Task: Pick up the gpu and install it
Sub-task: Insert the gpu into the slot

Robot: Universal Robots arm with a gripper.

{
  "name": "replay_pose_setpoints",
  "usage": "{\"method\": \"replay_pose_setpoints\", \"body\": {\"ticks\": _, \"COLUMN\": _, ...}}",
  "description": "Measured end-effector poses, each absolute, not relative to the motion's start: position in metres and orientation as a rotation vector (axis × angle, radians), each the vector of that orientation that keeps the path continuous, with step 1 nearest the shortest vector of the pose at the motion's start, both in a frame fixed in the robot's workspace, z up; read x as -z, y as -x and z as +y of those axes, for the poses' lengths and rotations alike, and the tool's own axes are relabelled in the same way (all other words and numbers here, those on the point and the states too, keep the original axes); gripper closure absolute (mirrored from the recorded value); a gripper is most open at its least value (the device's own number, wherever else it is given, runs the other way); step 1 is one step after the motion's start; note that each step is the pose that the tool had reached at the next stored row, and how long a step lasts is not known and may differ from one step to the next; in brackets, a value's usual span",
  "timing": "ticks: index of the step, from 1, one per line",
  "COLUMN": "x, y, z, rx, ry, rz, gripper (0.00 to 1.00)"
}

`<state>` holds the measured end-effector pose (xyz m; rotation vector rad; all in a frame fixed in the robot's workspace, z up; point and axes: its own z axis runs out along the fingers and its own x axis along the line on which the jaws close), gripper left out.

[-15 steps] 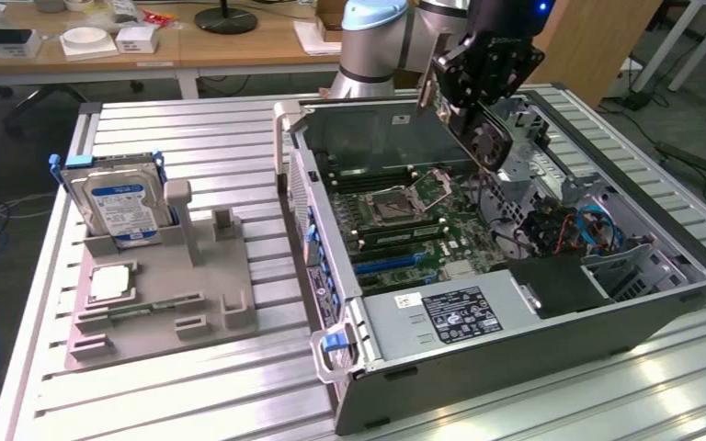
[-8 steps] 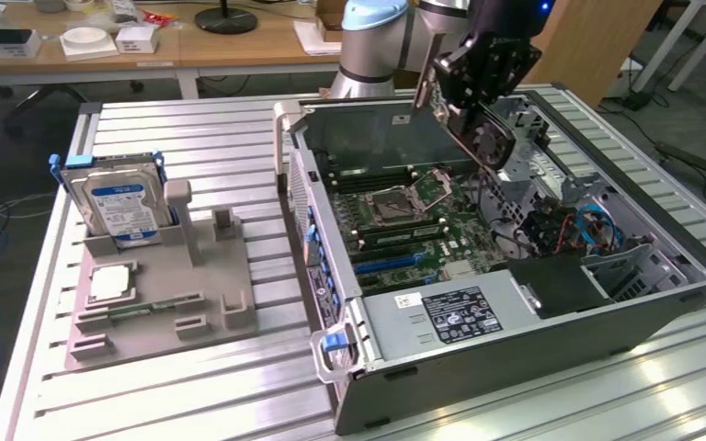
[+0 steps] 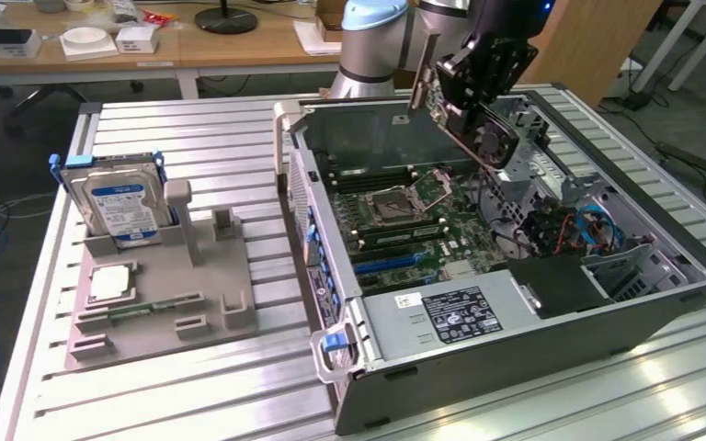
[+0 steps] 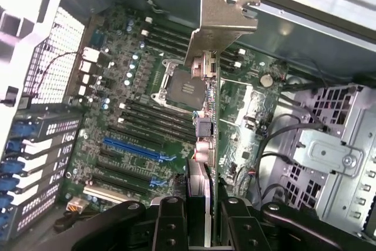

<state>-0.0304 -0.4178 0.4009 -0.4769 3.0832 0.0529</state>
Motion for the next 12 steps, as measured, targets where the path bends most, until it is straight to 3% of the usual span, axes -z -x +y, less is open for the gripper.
{"method": "replay_pose_setpoints", "body": {"ticks": 12, "x": -0.4009, "y": 0.0304, "z": -0.418, "rx": -0.055, "ry": 0.642, "rz": 3.055, "gripper": 0.73}}
